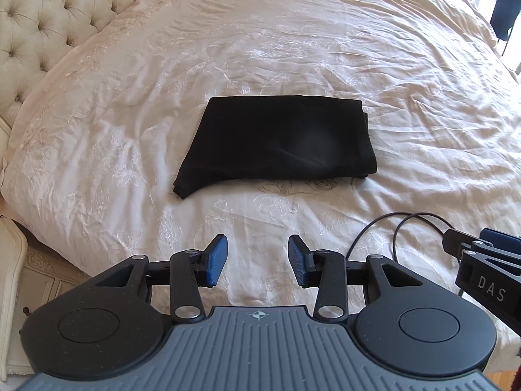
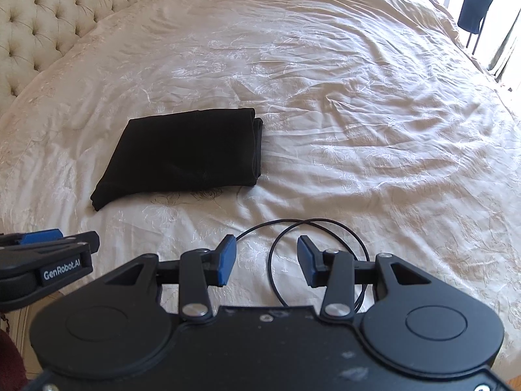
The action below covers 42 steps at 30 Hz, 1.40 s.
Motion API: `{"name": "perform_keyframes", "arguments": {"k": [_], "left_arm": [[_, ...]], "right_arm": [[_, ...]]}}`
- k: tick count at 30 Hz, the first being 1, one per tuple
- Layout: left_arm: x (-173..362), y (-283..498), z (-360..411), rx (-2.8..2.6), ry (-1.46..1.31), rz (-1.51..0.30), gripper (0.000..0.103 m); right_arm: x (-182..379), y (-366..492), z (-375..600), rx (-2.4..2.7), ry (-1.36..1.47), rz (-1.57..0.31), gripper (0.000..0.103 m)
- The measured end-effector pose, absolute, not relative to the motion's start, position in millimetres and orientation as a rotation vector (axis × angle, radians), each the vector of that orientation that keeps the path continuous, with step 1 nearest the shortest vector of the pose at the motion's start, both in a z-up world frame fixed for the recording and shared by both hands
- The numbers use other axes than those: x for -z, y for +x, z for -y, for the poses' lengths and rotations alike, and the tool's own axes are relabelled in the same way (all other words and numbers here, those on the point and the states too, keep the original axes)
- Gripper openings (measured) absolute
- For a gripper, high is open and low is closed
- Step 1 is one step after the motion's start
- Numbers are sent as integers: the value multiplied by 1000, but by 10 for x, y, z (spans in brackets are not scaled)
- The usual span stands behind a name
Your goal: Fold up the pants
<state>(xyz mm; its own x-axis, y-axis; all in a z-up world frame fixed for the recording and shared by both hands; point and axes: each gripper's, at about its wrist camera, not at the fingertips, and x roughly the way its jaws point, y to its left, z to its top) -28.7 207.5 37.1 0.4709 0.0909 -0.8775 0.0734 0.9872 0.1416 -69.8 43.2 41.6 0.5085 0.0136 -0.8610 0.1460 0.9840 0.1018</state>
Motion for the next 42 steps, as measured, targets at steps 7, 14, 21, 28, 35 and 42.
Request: {"name": "perform_keyframes", "arguments": {"k": [7,14,21,28,35,42], "left_arm": [[-364,-317,-2004,-4,190,-1084,40],[-353,-324,-1965,-7,212,-1088,40],[-349,-320,-1954,-11,217,-1087,40],[-350,-288,-1995,-21,205,-1086,40],[-357,-282,-2006,-27,200,-1084,40],[-360,-280,-2006,-27,201,-1084,40]], "right_arm": [[-400,-748,-379,83,185,-1037,44],[-378,-735,-338,78,207,-1037,44],[-367,-696,-342,72,214,-1035,44],[-366,-666,-382,63,211,-1031,44],[-363,-641,-405,61,217,-1030,44],[-363,-636,-409,61,217,-1031,44]]}}
